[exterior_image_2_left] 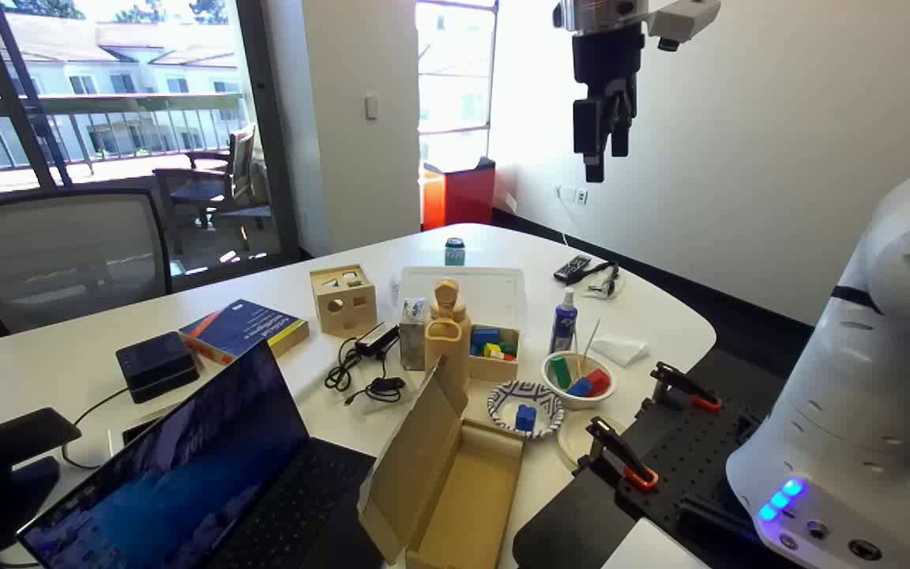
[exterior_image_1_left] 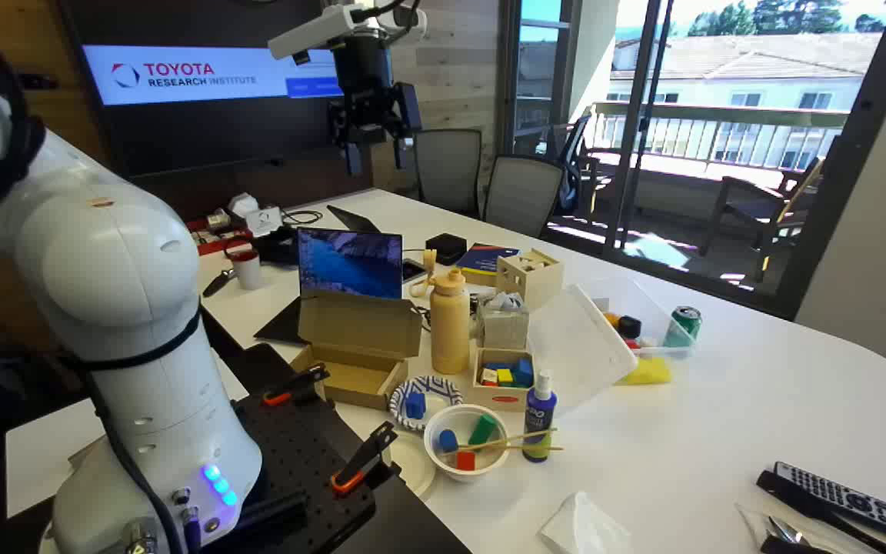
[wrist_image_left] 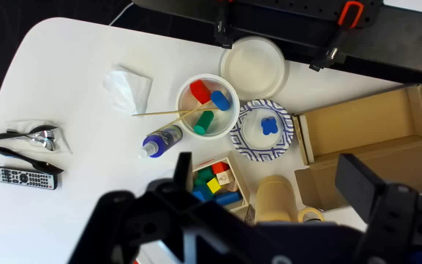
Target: Close the laptop
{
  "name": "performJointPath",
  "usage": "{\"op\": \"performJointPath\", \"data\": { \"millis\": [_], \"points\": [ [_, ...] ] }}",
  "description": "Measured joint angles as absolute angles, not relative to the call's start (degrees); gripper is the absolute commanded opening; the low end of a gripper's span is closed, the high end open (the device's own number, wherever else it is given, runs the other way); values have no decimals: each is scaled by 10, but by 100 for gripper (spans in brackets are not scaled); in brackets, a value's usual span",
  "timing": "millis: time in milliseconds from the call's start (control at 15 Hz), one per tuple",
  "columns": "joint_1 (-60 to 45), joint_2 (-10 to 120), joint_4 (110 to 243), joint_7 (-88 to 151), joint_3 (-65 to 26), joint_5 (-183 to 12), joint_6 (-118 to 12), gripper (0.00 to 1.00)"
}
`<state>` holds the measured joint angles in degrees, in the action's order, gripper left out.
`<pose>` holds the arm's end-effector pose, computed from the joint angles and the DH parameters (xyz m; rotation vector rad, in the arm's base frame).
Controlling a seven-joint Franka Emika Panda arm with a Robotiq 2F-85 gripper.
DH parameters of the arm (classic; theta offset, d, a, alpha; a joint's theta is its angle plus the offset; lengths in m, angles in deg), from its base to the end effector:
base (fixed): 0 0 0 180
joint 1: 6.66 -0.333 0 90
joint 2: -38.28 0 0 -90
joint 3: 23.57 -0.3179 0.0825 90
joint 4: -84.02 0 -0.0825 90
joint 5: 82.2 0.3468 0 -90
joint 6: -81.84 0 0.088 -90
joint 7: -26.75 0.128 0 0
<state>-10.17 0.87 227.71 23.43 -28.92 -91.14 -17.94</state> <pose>0.3005 0.0320 0.4819 2.9058 0.3293 -0.1589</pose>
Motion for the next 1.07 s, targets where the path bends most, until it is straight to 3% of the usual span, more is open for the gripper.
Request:
{"op": "performJointPath", "data": {
  "millis": [667,1067],
  "points": [
    [-119,25,2274,235,-296,-905,-191,100],
    [-194,180,2204,241,-389,-895,-314,100]
  ]
}}
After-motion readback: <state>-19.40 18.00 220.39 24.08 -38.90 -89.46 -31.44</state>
